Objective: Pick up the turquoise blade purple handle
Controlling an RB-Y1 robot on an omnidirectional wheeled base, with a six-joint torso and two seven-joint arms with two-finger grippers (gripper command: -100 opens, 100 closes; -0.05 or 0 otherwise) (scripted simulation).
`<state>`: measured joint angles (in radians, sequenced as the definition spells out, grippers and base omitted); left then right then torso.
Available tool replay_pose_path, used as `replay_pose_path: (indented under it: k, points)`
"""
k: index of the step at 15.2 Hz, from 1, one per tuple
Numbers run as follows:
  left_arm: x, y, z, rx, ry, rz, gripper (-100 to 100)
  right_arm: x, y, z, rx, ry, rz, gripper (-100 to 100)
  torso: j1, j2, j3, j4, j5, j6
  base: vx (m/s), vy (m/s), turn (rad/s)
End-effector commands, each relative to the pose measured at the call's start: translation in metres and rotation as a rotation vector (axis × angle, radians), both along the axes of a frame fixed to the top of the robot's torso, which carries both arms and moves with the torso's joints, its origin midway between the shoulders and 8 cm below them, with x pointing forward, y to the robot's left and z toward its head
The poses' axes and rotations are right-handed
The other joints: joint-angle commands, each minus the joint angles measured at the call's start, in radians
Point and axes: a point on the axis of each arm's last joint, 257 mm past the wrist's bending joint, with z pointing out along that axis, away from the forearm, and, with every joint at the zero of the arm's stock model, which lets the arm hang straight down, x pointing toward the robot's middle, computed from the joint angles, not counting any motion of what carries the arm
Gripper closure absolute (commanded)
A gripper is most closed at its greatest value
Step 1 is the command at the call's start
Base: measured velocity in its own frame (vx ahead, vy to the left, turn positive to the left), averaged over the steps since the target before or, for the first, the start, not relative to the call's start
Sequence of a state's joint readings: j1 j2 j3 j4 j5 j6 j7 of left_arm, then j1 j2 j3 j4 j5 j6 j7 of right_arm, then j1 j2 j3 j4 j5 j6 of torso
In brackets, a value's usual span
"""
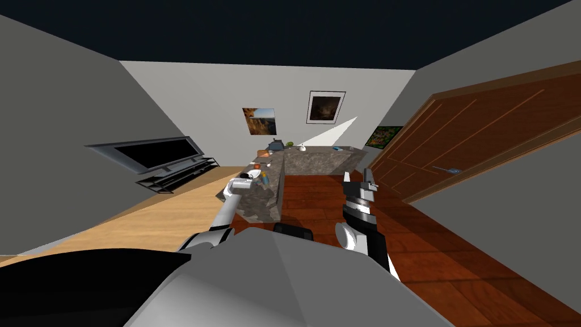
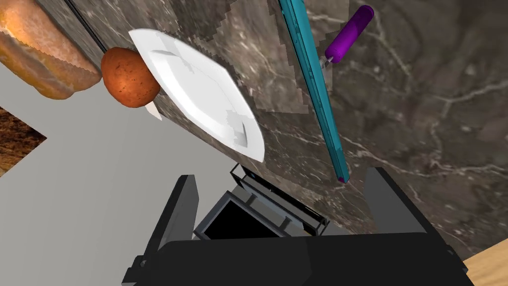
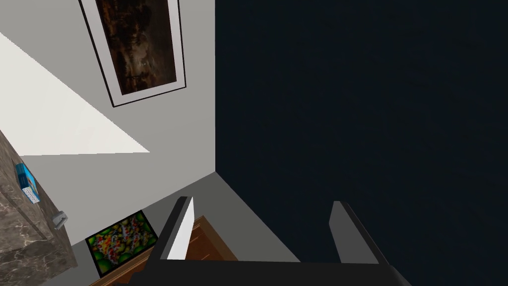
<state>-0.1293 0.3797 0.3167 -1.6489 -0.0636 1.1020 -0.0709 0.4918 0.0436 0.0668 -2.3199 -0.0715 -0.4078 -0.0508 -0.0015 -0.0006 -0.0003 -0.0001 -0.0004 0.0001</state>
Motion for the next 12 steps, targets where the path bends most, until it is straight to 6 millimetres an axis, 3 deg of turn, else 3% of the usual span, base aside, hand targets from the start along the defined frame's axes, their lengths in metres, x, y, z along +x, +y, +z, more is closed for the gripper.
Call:
replay_pose_path:
  k: [1, 12]
  points:
    - [-0.007, 0.004, -0.006, -0.014, 0.043, 0.022, -100, 0.000, 0.000, 0.000, 0.000, 0.000, 0.000, 0, 0.000, 0.000, 0.000, 0.000, 0.000, 0.000, 0.012, -0.020, -0.062]
    - [-0.036, 0.015, -0.024, -0.081, 0.213, 0.109, -100, 0.000, 0.000, 0.000, 0.000, 0.000, 0.000, 0, 0.000, -0.001, 0.000, 0.000, 0.000, 0.000, 0.015, -0.014, -0.048]
